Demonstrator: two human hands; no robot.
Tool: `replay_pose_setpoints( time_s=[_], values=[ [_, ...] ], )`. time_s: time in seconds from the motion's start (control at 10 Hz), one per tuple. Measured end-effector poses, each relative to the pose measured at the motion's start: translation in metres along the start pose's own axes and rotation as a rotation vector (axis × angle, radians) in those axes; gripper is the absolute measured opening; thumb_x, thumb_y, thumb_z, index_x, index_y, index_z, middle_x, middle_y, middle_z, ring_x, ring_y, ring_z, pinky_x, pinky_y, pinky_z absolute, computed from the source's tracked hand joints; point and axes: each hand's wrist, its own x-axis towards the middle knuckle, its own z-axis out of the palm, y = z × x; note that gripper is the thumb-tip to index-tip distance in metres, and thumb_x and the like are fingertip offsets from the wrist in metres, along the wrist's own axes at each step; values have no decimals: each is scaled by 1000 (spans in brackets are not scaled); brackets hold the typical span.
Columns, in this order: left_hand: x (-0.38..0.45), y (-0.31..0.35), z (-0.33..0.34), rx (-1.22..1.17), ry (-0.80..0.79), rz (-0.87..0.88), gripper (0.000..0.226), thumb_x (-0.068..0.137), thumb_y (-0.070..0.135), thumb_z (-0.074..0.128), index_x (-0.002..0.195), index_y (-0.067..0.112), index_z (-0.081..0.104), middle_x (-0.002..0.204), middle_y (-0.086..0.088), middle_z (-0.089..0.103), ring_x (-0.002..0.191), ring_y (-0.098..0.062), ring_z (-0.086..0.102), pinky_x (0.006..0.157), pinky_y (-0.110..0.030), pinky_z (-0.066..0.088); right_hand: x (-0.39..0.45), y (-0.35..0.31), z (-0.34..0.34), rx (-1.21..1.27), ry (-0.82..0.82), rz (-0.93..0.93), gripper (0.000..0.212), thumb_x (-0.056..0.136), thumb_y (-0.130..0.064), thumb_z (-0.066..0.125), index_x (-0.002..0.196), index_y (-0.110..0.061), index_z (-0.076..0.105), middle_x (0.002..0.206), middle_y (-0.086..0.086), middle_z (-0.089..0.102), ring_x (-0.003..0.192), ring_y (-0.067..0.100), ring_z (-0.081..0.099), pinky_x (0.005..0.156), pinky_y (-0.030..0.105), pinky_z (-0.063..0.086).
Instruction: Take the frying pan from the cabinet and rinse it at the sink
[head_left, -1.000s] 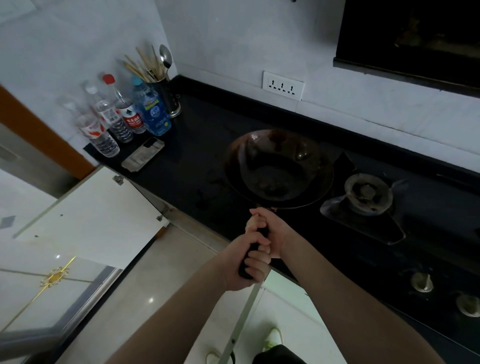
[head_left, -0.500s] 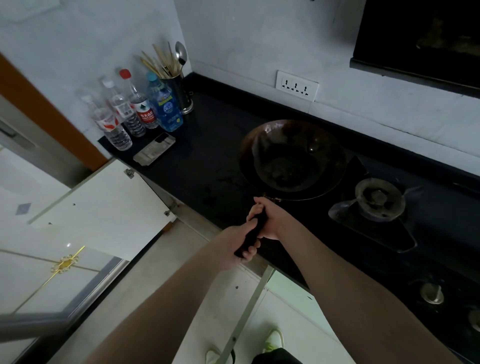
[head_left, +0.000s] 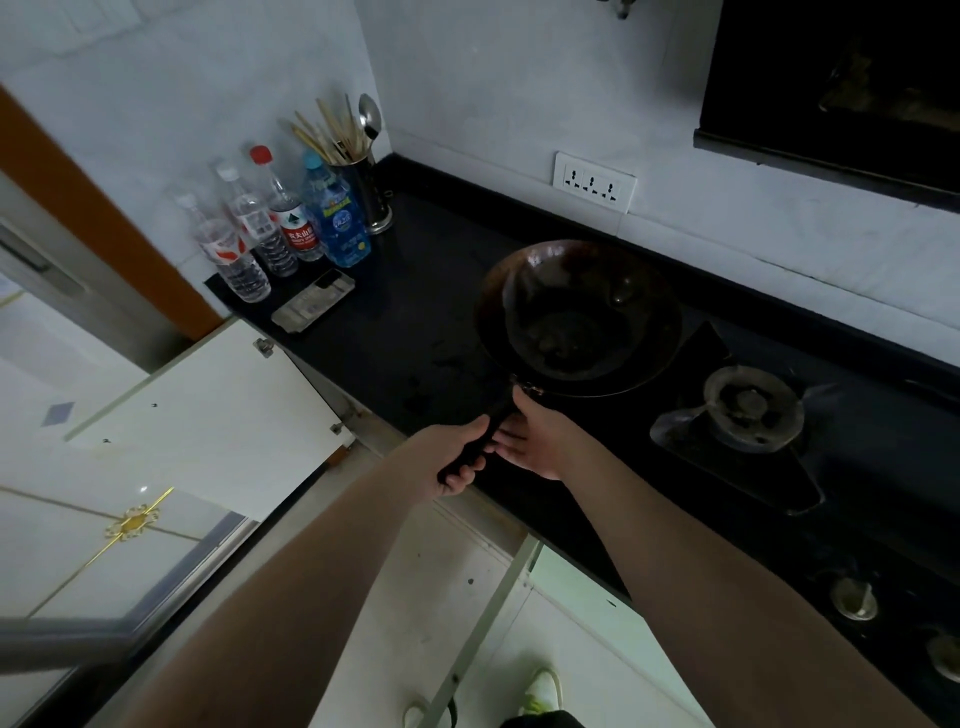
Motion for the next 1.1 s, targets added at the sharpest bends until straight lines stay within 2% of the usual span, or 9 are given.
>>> replay_pose_setpoints(
  time_s=[0.2, 0.4, 0.5, 0.6, 0.7, 0.8, 0.9, 1.0, 1.1],
  values=[
    [2, 3, -6, 11, 25, 8, 45, 90, 50, 61, 96, 6, 57, 64, -1, 52, 43, -6, 39, 35, -14, 26, -37, 26, -54, -62, 51, -50, 46, 104, -39, 35, 122, -2, 56, 110, 12, 68, 100, 24, 64, 86, 37, 52],
    [6, -2, -6, 10, 44, 22, 45, 90, 51, 61, 91, 6, 55, 64, -1, 49, 42, -6, 37, 32, -15, 25, -66, 42, -82, -205, 110, -140, 40, 105, -33, 35, 116, -6, 64, 109, 8, 72, 99, 19, 69, 83, 31, 55],
    [5, -6, -1, 41, 92, 34, 47, 88, 53, 61, 85, 6, 57, 62, 0, 50, 41, -6, 39, 32, -15, 25, -85, 51, -88, -246, 155, -170, 39, 106, -29, 32, 114, -7, 63, 104, 7, 74, 95, 19, 71, 80, 30, 57],
    [4, -5, 2, 62, 128, 24, 48, 87, 55, 62, 84, 7, 61, 62, 0, 54, 44, -7, 42, 35, -16, 28, -99, 68, -93, -221, 140, -174, 35, 106, -26, 31, 120, -8, 57, 97, 8, 75, 85, 21, 74, 69, 29, 60],
    [5, -4, 2, 113, 172, 26, 50, 87, 57, 60, 83, 7, 64, 66, -2, 60, 50, -11, 50, 40, -19, 36, -110, 94, -92, -311, 296, -213, 37, 105, -33, 34, 118, -10, 60, 94, 8, 76, 83, 26, 73, 71, 33, 59],
    [6, -2, -2, 100, 245, 59, 53, 89, 57, 55, 97, 5, 63, 84, -9, 66, 65, -20, 62, 52, -27, 53, -122, 116, -92, -348, 395, -225, 46, 103, -44, 33, 111, -13, 66, 93, 5, 77, 88, 28, 72, 80, 38, 57],
    [-7, -10, -11, 169, 410, 155, 49, 93, 52, 49, 118, 10, 52, 99, -10, 61, 79, -28, 66, 64, -37, 58, -142, 131, -88, -404, 416, -227, 49, 101, -48, 34, 109, -12, 67, 96, 4, 76, 88, 26, 72, 83, 38, 55],
    [-26, -37, -20, 378, 458, 435, 48, 95, 43, 48, 135, 18, 36, 105, -9, 61, 82, -24, 64, 61, -35, 51, -157, 142, -82, -475, 459, -274, 42, 101, -43, 40, 112, -11, 64, 99, 3, 74, 85, 26, 72, 84, 38, 55],
    [-54, -64, -17, 643, 427, 631, 49, 95, 42, 49, 138, 22, 37, 122, -4, 54, 94, -19, 61, 82, -43, 54, -171, 155, -69, -563, 490, -313, 35, 101, -39, 43, 118, -14, 60, 99, 0, 73, 84, 23, 72, 83, 36, 55]
  ],
)
